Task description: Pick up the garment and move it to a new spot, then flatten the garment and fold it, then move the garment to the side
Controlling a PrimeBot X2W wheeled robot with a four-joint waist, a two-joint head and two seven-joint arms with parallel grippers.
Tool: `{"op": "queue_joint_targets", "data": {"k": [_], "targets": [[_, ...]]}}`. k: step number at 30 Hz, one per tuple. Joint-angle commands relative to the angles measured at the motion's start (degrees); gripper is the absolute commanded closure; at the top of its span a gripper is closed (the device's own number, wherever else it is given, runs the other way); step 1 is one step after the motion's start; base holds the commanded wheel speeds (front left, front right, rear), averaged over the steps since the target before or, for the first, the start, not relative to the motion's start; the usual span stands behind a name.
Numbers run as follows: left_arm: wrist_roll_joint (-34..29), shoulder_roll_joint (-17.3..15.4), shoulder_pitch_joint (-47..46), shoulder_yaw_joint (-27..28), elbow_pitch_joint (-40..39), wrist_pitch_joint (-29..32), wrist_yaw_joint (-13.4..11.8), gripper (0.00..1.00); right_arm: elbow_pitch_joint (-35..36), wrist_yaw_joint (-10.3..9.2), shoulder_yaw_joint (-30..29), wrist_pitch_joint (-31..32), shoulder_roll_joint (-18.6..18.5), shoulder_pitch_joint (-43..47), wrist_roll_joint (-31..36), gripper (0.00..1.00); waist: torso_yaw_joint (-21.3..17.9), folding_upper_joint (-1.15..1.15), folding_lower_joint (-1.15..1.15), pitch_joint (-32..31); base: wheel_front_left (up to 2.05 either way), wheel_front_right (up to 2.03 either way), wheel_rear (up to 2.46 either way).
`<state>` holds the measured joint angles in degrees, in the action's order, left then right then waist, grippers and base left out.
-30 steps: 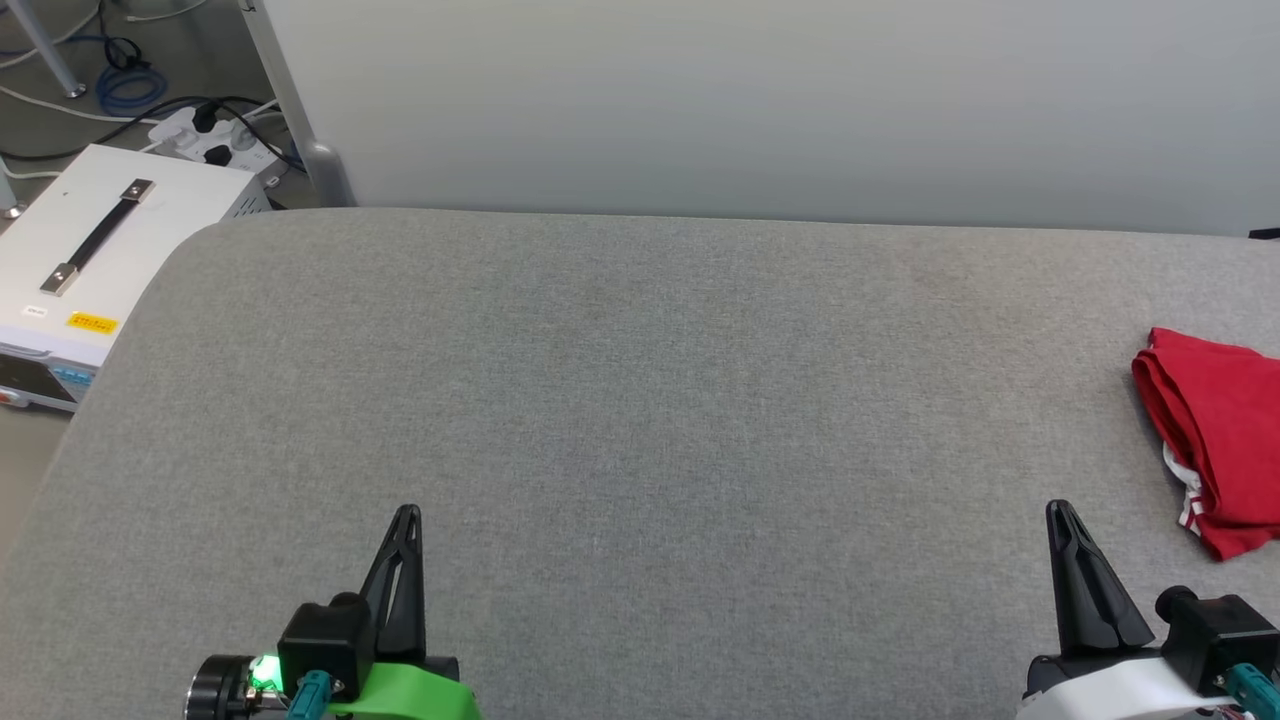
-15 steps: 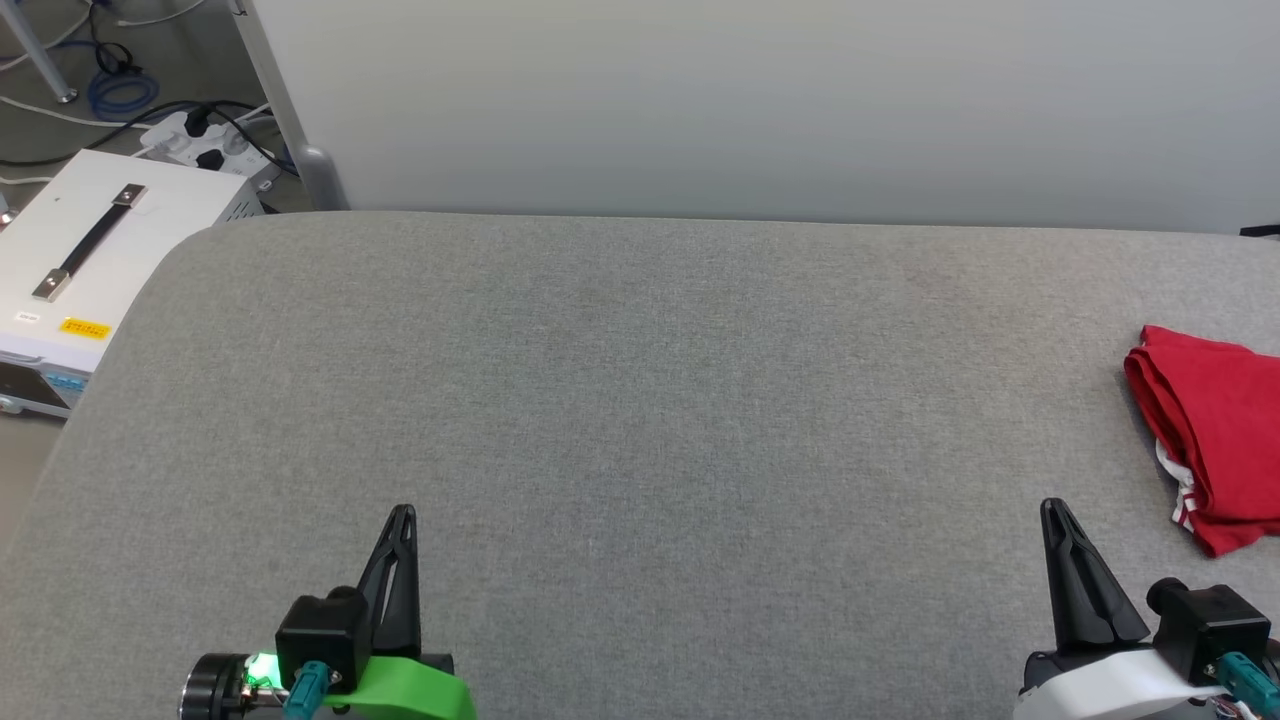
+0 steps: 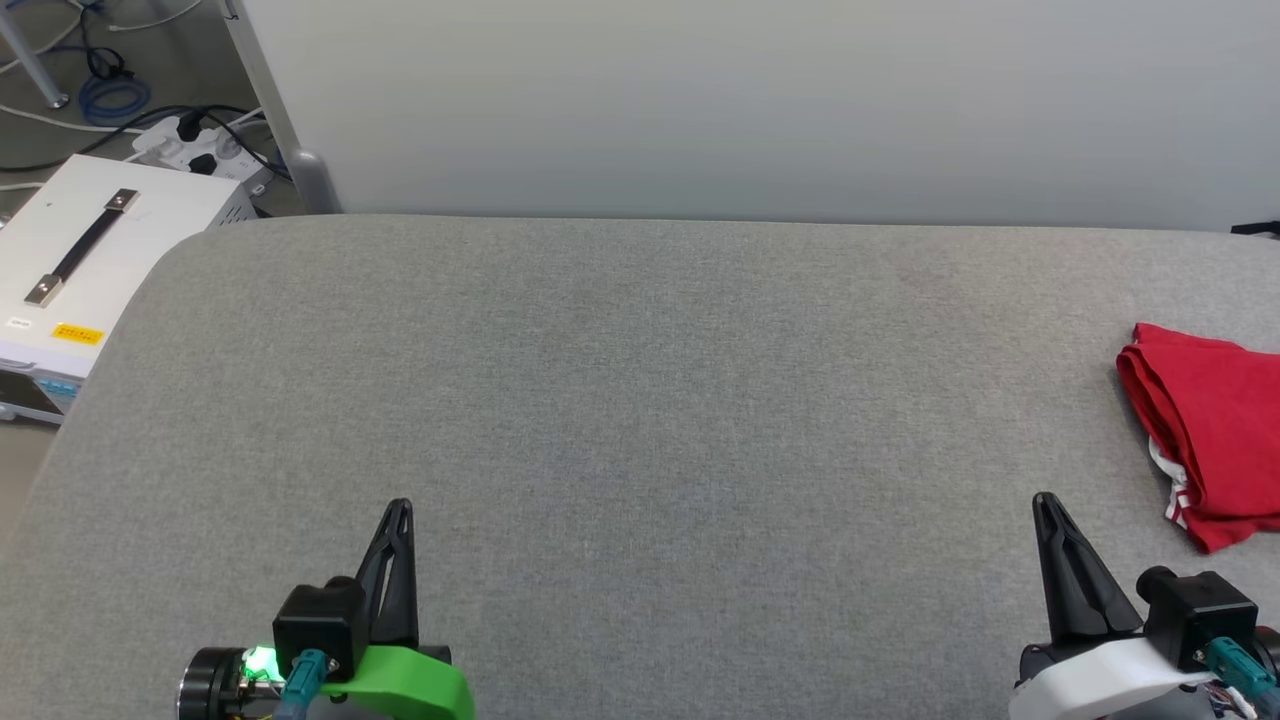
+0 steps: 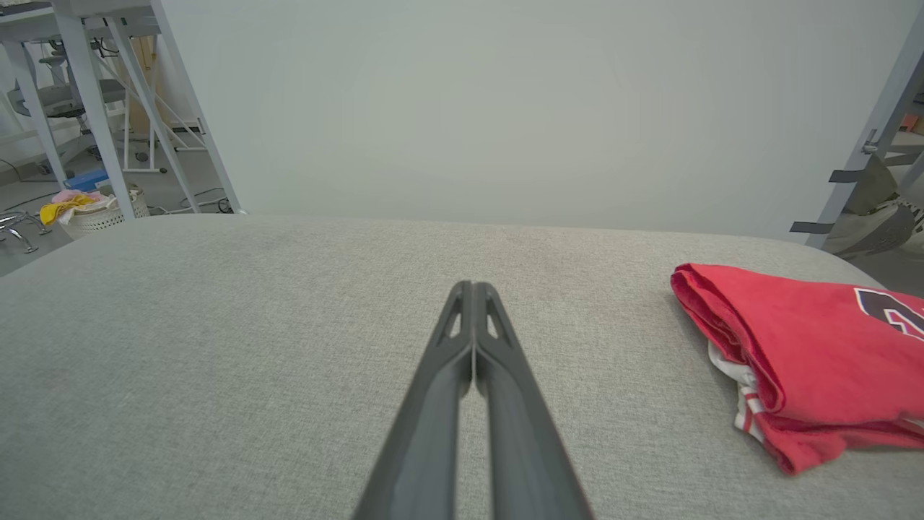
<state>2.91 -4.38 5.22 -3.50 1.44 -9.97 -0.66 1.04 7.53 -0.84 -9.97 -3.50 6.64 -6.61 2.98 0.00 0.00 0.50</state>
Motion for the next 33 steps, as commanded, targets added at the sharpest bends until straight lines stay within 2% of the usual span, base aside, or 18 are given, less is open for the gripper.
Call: {"op": "queue_joint_targets", "data": {"k": [1,33], "targets": [[-0.6,0.27,-1.18,0.23,-0.22,0.33,0.22,1.0,-0.16,-0.01,0.14,0.47,0.19,-1.24,0.59,1.0,-0.05,0.0,0.0,-0.01,0.0,0.0,0.0],[-1.53,0.77,-2.81,1.55,-0.72,4.23,0.4,1.0,-0.52,-0.03,0.42,4.31,0.36,-3.43,3.02,1.0,-1.23,0.0,0.0,-0.21,0.0,0.0,0.0]]}}
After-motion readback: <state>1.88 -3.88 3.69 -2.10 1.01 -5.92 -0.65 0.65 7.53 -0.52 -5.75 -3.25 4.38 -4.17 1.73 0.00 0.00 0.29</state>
